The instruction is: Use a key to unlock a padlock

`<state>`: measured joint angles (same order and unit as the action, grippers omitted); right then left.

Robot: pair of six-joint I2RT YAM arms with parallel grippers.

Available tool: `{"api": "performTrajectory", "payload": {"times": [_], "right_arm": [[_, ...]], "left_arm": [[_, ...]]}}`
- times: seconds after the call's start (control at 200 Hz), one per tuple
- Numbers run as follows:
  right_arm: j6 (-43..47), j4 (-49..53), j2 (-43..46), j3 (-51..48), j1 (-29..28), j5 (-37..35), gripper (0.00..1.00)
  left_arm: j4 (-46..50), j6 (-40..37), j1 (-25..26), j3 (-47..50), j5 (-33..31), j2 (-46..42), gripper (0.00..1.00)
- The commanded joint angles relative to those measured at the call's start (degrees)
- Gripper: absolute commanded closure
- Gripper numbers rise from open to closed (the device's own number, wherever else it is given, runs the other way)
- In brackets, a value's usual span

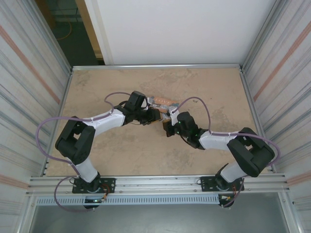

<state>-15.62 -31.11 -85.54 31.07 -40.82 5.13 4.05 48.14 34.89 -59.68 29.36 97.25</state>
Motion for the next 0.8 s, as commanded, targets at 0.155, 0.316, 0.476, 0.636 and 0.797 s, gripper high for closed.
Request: {"api": "performTrajectory", "payload": {"times": [0.155,0.316,0.476,0.636,0.797], "right_arm": [[-3.17,-11.94,-1.15,5.35,0.62,2.03,1.0],[-3.02,-11.85,-0.99,6.7,0.69,2.25,1.0],[-3.4,-11.29,-1.41,6.53,0.86,1.78,1.0],[-4.4,-11.29,-1.74,4.76,1.26,1.14,1.0],[-4.51,-10.32,-2.1,3.01,1.6,0.25,1.0]], "left_arm": [[-0.32,-0.24,3.07,-0.43,8.91,-1.89,0.88],[-0.32,-0.12,3.1,-0.2,8.87,-1.63,0.88],[-0.7,-0.15,3.09,0.1,8.76,-1.44,0.88],[-1.45,0.1,3.13,0.25,8.87,-0.59,0.88],[-2.69,0.48,3.27,0.68,8.38,1.28,0.88]]}}
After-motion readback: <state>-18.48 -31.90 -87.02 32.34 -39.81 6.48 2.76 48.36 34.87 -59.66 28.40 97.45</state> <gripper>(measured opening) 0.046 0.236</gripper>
